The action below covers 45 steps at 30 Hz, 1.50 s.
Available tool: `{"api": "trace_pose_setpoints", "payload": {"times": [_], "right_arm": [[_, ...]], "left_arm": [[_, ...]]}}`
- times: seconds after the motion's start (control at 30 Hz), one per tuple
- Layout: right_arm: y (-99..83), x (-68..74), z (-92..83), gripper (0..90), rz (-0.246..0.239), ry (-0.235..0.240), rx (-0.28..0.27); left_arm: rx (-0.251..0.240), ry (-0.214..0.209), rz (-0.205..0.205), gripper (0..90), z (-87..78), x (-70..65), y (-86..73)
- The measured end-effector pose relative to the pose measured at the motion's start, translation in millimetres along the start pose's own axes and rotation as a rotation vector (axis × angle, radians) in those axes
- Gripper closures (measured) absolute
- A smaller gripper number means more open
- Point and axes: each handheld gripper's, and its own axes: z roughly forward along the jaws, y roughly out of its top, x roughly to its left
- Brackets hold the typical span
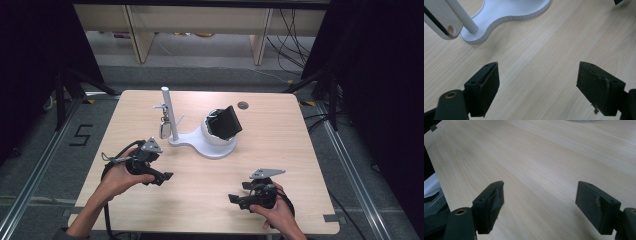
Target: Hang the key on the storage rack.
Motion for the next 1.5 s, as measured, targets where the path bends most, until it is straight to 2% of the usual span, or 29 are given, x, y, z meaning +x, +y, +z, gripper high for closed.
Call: {"api": "trace_pose_setpoints", "payload": {"times": [0.3, 0.4, 0.47, 0.5, 0.53, 0.57, 0.6, 0.63, 0.67, 0.7, 0.73, 0.77, 0.83, 0.87, 0.93, 0.97, 1.0, 1.03, 1.07, 1.1, 1.13, 1.17, 1.23, 1.27, 1.3, 1.33, 1.37, 1.47, 1.5], "right_arm": [[0.0, 1.3, 0.0, 24.0, 0.012, 0.012, 0.008], [0.0, 2.2, 0.0, 24.0, 0.019, 0.014, 0.011], [0.1, 1.2, 0.6, 23.9, 0.001, 0.014, 0.005], [0.0, 1.4, 0.9, 24.0, 0.005, 0.019, 0.005], [0.3, -1.4, 2.0, 24.0, -0.032, 0.029, -0.004], [0.3, -1.4, 2.1, 23.9, -0.031, 0.029, -0.004], [-0.4, 1.0, 1.4, 23.9, 0.002, 0.021, -0.002], [-0.4, 1.4, 1.5, 23.8, 0.005, 0.022, -0.002], [-0.7, 3.6, 1.3, 23.8, 0.032, 0.027, 0.003], [-0.4, 2.4, 1.6, 23.8, 0.011, 0.029, 0.002], [-0.5, 4.3, 1.2, 23.7, 0.033, 0.031, 0.008], [0.0, 2.7, 0.9, 23.6, 0.005, 0.023, 0.008], [-0.1, 2.6, 1.5, 23.4, -0.001, 0.026, -0.001], [-0.3, 4.2, 1.4, 23.2, 0.017, 0.03, 0.003], [0.2, 2.7, 1.6, 22.2, -0.007, 0.031, -0.003], [-0.1, 6.2, 1.0, 21.4, 0.031, 0.039, 0.002], [0.3, 3.9, 1.2, 20.5, -0.001, 0.036, -0.008], [0.8, 5.0, 0.7, 19.2, 0.001, 0.036, -0.004], [1.1, 3.7, 0.6, 18.1, -0.027, 0.019, -0.019], [1.0, 5.5, 0.7, 17.2, -0.002, 0.037, -0.015], [1.3, 5.4, 0.2, 17.1, -0.008, 0.031, -0.017], [1.1, 7.5, -0.4, 16.7, 0.021, 0.046, -0.007], [1.4, 6.7, 0.1, 16.2, -0.003, 0.05, -0.018], [1.2, 6.4, 0.6, 16.2, -0.01, 0.048, -0.03], [1.3, 7.7, -0.4, 16.2, -0.004, 0.036, -0.017], [1.4, 6.9, 0.1, 16.2, -0.018, 0.039, -0.02], [0.8, 8.9, 0.7, 16.2, 0.014, 0.055, -0.019], [1.0, 9.2, 1.1, 16.2, 0.003, 0.061, -0.014], [1.0, 8.2, 1.8, 16.2, -0.02, 0.056, -0.026]], "left_arm": [[-0.017, -0.011, -0.005, 17.7, 8.9, -8.6, -10.1], [-0.007, -0.022, 0.014, 17.7, 11.4, -11.2, -13.5], [-0.009, -0.033, -0.001, 17.5, 14.6, -15.0, -17.4], [-0.015, -0.032, 0.007, 17.2, 16.1, -16.2, -19.2], [-0.012, -0.037, 0.016, 17.0, 17.0, -16.9, -20.7], [-0.015, -0.042, 0.011, 17.0, 17.8, -17.8, -22.2], [-0.03, -0.042, 0.001, 17.0, 19.2, -19.3, -24.6], [-0.035, -0.043, -0.003, 16.9, 19.8, -20.5, -25.6], [-0.036, -0.046, 0.007, 16.8, 20.4, -20.9, -27.1], [-0.041, -0.047, -0.002, 16.8, 21.8, -22.4, -28.7], [-0.041, -0.044, 0.01, 16.8, 22.5, -23.2, -29.9], [-0.043, -0.042, 0.007, 16.5, 23.1, -24.1, -30.7], [-0.05, -0.043, -0.002, 16.2, 26.2, -27.3, -33.5], [-0.05, -0.045, 0.014, 16.2, 27.7, -28.7, -35.1], [-0.057, -0.037, 0.01, 16.2, 30.1, -31.8, -38.0], [-0.068, -0.036, 0.009, 16.2, 31.2, -33.1, -39.0], [-0.073, -0.028, 0.013, 16.2, 31.8, -34.5, -40.6], [-0.086, -0.021, 0.014, 16.2, 32.4, -35.5, -41.8], [-0.091, -0.021, 0.023, 16.2, 32.5, -36.0, -43.4], [-0.106, -0.01, 0.009, 16.2, 33.9, -37.3, -46.0], [-0.111, -0.022, 0.0, 16.2, 35.5, -38.8, -49.9], [-0.116, -0.024, -0.002, 16.1, 37.0, -39.9, -52.3], [-0.117, -0.022, 0.0, 16.2, 39.1, -42.5, -59.4], [-0.122, -0.029, -0.009, 16.1, 40.0, -44.3, -63.1], [-0.126, -0.031, -0.024, 16.1, 41.0, -46.8, -67.6], [-0.125, -0.021, -0.011, 16.1, 41.4, -47.7, -70.7], [-0.126, -0.017, -0.014, 16.1, 41.7, -49.5, -72.8], [-0.123, 0.004, -0.006, 16.1, 41.3, -55.5, -80.0], [-0.118, 0.017, 0.009, 16.1, 40.0, -57.0, -81.5]]}}
